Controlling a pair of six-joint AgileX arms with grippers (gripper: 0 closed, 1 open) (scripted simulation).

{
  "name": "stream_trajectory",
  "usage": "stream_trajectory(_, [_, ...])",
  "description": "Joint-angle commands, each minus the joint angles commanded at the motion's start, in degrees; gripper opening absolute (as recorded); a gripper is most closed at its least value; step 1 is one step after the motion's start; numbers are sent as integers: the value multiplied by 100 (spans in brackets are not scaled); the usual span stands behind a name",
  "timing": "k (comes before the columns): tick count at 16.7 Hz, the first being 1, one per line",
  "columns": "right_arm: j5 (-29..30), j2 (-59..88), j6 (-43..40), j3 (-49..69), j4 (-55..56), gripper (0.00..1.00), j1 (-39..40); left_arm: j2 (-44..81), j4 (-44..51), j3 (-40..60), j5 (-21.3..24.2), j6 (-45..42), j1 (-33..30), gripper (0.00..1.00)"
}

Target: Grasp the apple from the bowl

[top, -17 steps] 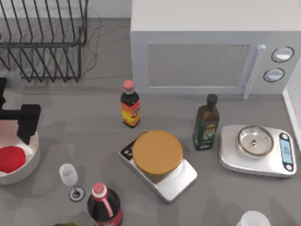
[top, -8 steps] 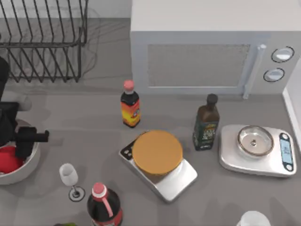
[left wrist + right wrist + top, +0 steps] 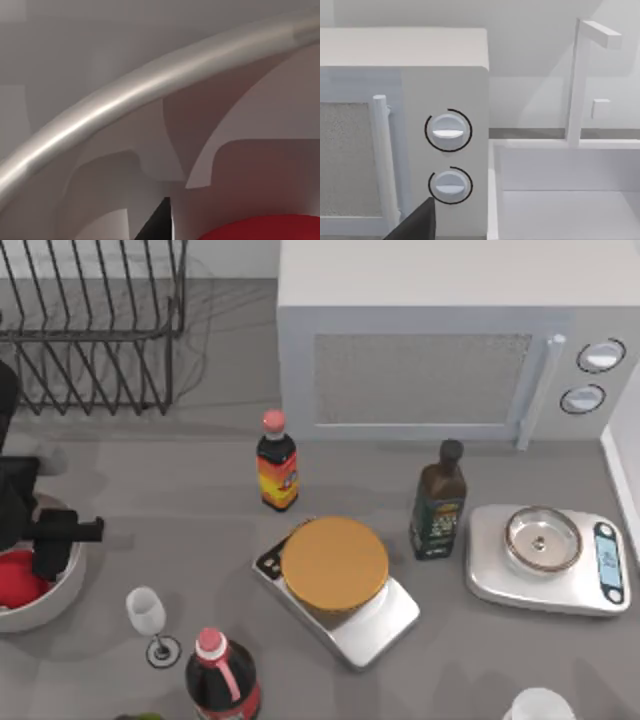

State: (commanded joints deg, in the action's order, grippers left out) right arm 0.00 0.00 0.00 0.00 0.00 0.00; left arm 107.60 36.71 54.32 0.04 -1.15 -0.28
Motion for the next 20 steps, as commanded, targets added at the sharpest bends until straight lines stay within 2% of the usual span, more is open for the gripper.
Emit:
stream_trajectory(9, [0, 0, 0, 0, 0, 100, 0, 0, 0, 0, 0, 0, 0, 2])
stream_trajectory(17, [0, 0, 0, 0, 0, 100, 0, 0, 0, 0, 0, 0, 0, 0])
stream_trajectory(18, [0, 0, 0, 0, 0, 100, 0, -532, 389, 116, 7, -54, 19, 0])
stream_trajectory(20, [0, 0, 0, 0, 0, 100, 0, -522, 467, 193, 7, -53, 17, 0])
